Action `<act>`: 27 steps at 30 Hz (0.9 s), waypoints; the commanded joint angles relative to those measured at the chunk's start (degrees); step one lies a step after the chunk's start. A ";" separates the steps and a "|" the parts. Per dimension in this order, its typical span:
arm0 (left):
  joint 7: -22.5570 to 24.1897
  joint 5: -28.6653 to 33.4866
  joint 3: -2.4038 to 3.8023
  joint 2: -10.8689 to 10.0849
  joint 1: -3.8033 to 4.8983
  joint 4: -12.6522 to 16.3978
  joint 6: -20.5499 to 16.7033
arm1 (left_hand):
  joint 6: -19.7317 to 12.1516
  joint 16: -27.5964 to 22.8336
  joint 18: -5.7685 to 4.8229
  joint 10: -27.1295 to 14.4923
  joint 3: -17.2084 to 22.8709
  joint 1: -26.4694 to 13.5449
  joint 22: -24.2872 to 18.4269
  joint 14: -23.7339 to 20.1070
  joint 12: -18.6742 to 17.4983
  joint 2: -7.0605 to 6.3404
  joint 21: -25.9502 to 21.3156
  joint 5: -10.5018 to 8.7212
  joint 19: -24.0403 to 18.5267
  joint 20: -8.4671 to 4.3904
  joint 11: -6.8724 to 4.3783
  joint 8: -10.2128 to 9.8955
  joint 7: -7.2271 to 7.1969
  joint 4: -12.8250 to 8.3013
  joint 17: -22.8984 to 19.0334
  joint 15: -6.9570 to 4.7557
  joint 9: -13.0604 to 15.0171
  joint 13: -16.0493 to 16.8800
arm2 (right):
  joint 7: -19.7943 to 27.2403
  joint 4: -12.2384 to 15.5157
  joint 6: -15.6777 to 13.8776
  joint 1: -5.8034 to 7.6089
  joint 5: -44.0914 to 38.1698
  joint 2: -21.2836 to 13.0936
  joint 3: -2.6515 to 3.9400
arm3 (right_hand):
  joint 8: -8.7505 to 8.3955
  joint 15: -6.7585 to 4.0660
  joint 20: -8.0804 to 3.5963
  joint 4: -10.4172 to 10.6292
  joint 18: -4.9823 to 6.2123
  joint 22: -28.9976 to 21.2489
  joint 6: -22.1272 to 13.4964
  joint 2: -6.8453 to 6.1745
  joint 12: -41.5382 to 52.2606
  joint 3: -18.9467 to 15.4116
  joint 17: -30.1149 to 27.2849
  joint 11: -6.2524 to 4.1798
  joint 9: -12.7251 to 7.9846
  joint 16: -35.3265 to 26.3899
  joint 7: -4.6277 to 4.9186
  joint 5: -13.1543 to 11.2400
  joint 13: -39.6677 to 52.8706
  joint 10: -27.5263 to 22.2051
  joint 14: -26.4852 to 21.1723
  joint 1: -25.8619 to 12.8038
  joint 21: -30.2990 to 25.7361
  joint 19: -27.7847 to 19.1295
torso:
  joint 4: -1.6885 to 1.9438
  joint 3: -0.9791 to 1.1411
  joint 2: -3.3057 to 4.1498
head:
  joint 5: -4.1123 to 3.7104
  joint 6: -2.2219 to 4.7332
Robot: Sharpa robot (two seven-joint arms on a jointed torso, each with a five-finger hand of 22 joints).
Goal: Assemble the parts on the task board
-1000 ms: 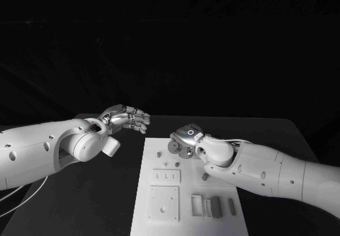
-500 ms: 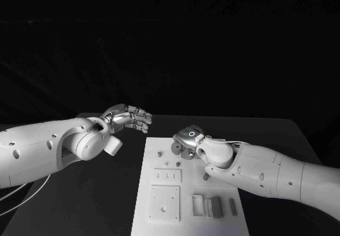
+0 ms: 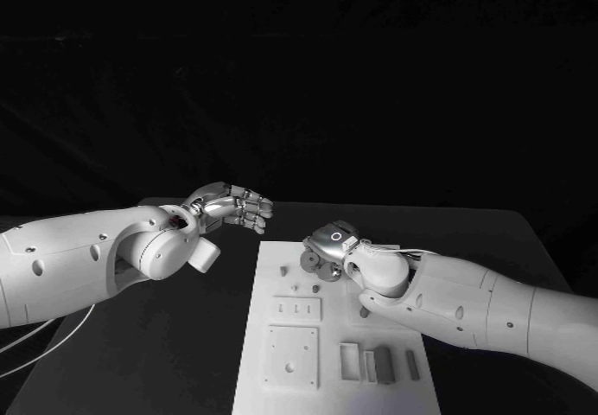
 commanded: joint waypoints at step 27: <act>0.32 -0.10 0.05 0.42 0.08 -0.20 0.22 | 0.07 -0.44 0.95 -0.02 -0.22 0.38 0.13 -0.02 -0.38 -0.23 -0.40 0.01 -0.05 -0.09 0.34 -0.27 0.33 0.07 0.13 0.19 -0.08 -0.03 | 0.28 -2.51 -0.69 -0.39 -0.52 1.29 -0.08 | 0.13 0.01 -0.31 -0.11 1.15 0.35 5.40 0.30 -0.48 0.22 -0.29 -0.10 0.61 -0.46 2.30 0.34 -0.17 0.52 0.05 0.73 -0.24 0.40 | -0.01 0.02 0.01 | 0.28 -0.21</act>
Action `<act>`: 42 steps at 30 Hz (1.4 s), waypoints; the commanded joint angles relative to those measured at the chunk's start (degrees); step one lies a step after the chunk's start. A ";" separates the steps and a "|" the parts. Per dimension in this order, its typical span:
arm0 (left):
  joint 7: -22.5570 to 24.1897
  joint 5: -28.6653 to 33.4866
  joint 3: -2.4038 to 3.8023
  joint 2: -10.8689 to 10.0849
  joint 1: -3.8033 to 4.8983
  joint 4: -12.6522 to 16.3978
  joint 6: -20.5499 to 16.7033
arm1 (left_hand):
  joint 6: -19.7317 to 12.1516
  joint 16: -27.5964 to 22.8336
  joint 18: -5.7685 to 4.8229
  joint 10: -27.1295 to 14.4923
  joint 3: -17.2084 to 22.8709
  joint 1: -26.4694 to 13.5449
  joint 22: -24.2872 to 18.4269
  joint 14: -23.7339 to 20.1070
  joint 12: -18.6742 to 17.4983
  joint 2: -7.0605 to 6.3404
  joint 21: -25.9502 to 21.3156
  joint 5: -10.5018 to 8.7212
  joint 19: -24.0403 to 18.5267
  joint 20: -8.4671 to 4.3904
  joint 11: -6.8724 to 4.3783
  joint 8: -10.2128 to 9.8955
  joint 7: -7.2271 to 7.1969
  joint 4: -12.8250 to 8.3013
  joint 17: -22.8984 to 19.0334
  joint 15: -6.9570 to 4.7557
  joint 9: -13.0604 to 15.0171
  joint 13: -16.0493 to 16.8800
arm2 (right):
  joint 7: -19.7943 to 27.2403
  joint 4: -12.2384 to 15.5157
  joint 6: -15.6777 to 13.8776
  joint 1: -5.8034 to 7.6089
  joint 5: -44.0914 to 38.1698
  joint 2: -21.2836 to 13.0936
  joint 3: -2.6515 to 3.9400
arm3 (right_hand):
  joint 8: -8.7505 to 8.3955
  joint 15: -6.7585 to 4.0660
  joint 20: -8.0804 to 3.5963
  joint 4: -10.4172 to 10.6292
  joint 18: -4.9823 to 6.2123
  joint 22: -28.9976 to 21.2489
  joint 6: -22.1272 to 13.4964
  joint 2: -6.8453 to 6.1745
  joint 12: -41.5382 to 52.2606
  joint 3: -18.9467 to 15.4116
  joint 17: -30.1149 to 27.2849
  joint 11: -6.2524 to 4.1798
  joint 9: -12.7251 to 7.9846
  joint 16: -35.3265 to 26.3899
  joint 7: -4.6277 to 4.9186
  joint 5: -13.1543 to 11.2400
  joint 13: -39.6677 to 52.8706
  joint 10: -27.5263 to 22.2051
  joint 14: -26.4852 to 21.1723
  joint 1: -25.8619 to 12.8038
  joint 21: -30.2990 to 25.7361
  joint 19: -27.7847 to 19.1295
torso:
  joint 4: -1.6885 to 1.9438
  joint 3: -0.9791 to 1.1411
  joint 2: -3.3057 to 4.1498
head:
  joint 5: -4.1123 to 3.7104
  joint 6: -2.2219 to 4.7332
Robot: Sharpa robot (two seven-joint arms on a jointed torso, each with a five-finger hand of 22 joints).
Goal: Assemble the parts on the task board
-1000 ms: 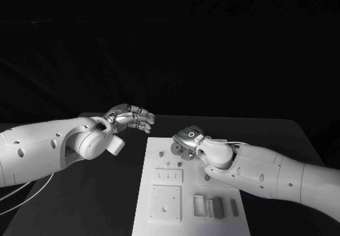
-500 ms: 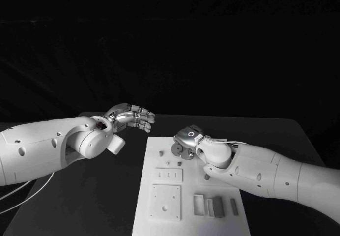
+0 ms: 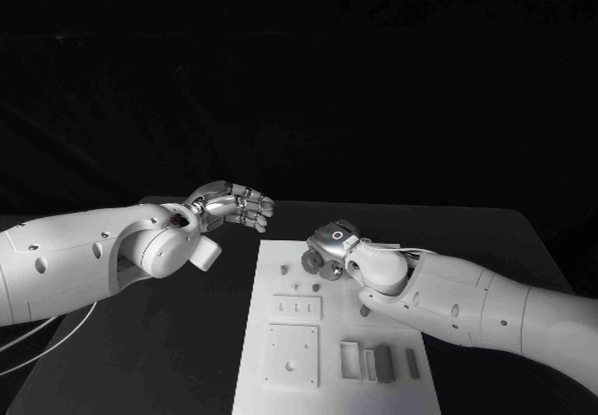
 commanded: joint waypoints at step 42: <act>0.02 -0.10 0.05 -0.20 0.09 0.31 0.35 | -0.07 -0.40 0.56 -0.07 -0.27 0.39 0.14 -0.08 -0.54 -0.38 -0.50 0.01 -0.11 -0.07 0.38 -0.34 0.38 0.03 0.15 0.22 -0.12 -0.04 | -1.04 -0.38 -1.11 0.03 1.61 0.52 0.01 | -4.77 2.38 0.17 -0.26 1.14 0.32 -2.51 -2.73 -1.12 0.64 -0.52 2.89 -1.72 -0.99 5.25 0.19 -0.24 -0.82 -0.36 1.31 -1.11 0.12 | -0.04 0.01 -0.01 | 0.42 -0.22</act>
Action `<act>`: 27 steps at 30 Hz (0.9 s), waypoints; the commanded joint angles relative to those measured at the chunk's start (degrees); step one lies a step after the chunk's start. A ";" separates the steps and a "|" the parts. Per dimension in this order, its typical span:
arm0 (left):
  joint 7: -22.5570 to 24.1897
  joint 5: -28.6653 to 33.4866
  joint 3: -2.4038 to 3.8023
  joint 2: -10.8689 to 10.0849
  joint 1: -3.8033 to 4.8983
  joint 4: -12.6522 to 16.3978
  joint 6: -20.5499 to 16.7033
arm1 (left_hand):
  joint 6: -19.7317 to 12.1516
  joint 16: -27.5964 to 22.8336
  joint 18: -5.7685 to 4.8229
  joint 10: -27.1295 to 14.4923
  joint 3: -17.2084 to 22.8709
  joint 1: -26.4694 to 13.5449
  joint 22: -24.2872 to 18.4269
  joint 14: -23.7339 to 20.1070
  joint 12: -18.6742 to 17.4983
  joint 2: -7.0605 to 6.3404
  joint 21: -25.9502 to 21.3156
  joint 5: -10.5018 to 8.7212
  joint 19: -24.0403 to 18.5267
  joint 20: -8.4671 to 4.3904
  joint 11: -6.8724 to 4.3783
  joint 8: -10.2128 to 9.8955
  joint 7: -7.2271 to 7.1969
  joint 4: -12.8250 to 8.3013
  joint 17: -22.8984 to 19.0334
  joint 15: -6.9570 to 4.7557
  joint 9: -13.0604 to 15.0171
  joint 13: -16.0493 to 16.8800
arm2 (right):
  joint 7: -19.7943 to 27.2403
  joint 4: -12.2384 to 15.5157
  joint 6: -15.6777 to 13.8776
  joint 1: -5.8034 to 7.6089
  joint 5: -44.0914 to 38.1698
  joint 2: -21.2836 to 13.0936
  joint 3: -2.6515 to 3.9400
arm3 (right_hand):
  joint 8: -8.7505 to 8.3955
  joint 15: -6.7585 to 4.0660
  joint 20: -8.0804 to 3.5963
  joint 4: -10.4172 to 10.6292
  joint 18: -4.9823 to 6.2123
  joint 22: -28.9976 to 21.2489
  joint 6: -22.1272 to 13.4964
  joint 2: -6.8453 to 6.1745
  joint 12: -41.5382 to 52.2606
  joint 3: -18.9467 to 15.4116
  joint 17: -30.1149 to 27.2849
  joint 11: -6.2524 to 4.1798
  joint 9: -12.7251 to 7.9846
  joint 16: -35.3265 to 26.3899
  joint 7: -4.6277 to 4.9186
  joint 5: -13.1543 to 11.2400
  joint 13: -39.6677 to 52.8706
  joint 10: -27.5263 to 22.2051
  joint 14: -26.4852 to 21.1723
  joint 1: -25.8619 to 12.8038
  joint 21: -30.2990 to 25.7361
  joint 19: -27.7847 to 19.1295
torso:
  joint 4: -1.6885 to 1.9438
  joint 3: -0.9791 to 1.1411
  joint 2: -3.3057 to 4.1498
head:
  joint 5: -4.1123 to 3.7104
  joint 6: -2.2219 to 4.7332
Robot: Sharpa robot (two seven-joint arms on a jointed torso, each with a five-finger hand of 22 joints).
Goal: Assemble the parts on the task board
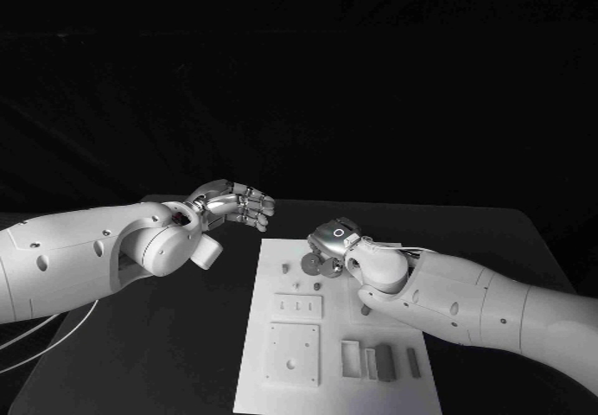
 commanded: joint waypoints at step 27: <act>2.14 -0.42 0.04 -0.18 0.07 -4.15 2.89 | 0.32 -1.43 0.99 0.15 -0.08 0.98 -0.01 -1.11 -0.71 -0.01 -1.14 0.02 -1.11 0.36 0.39 -0.08 -0.15 -0.27 0.09 0.72 -0.01 -0.04 | 12.71 14.25 -12.84 2.92 16.22 -19.83 4.96 | -0.13 0.09 0.90 -2.22 1.28 -0.54 0.17 0.14 -9.26 -0.04 -1.95 0.13 -0.42 -5.18 1.26 0.06 -6.88 0.10 -0.26 1.61 -2.89 -0.93 | -1.32 0.60 -0.56 | -0.27 1.41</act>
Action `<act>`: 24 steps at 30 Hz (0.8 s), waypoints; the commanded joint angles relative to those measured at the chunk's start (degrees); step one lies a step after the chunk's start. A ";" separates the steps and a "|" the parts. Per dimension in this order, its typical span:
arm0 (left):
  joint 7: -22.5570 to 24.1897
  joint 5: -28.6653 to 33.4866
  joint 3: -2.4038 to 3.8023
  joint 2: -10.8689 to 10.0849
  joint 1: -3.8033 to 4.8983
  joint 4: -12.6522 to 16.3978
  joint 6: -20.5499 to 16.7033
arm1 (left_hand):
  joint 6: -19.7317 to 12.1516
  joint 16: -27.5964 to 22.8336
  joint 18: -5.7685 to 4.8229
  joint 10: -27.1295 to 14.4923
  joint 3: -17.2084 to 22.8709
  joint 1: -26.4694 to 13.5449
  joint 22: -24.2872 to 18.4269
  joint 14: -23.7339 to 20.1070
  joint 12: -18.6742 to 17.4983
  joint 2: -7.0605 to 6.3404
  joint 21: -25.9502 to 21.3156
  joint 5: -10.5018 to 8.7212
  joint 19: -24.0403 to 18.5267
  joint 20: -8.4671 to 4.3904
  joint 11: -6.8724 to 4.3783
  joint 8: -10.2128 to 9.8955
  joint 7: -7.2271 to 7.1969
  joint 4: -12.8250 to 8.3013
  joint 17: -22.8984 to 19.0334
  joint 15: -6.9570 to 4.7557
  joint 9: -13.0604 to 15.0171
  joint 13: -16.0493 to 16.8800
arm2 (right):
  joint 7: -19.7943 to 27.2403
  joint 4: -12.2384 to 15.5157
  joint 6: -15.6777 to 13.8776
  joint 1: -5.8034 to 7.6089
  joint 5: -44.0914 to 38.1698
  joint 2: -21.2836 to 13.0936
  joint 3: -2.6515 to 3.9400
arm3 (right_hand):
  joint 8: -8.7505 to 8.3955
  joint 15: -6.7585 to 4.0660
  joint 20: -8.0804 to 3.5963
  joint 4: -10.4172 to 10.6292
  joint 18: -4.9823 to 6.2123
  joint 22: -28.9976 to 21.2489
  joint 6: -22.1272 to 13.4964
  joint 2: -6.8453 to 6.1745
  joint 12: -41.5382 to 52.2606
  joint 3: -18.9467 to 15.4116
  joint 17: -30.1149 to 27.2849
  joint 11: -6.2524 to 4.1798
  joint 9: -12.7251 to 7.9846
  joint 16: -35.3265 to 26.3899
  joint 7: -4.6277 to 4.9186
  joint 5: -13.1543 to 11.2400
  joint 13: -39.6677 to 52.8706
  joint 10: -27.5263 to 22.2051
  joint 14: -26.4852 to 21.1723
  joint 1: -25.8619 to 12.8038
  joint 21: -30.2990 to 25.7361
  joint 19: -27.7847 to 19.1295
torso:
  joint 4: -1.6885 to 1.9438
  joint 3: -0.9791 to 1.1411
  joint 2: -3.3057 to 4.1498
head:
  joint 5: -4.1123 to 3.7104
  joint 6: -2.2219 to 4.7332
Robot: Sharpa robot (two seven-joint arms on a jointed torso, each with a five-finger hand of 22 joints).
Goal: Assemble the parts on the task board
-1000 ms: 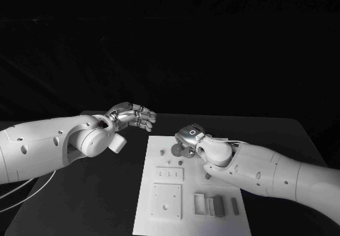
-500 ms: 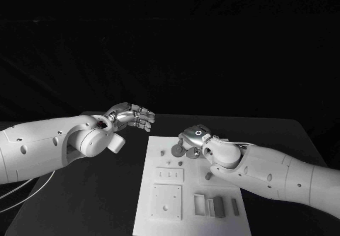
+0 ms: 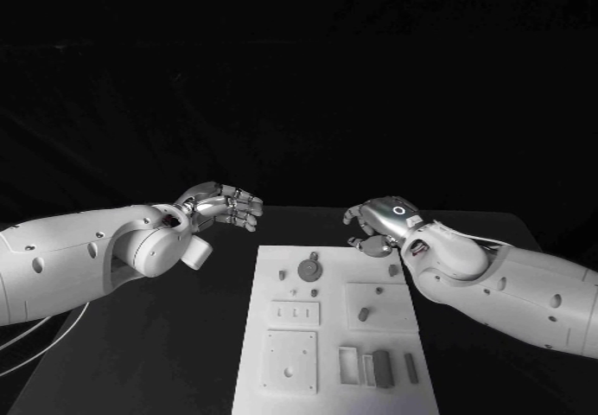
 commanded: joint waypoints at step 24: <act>1.26 -0.36 -0.11 0.65 0.01 -2.65 1.79 | -0.05 -0.61 0.57 -0.20 -0.26 0.45 0.01 -0.52 -0.95 -0.09 -0.57 0.01 -0.42 0.23 0.44 -0.32 0.17 -0.30 0.17 0.21 -0.10 -0.18 | 20.50 -9.81 8.15 -1.71 18.01 -5.86 -0.36 | 0.54 1.81 1.17 -0.54 1.30 1.21 -1.52 -1.02 -44.11 -0.24 1.21 2.15 -0.59 -3.04 2.21 0.10 -28.44 6.08 -1.70 1.49 -1.90 -1.74 | -1.80 1.46 -0.65 | -1.04 0.06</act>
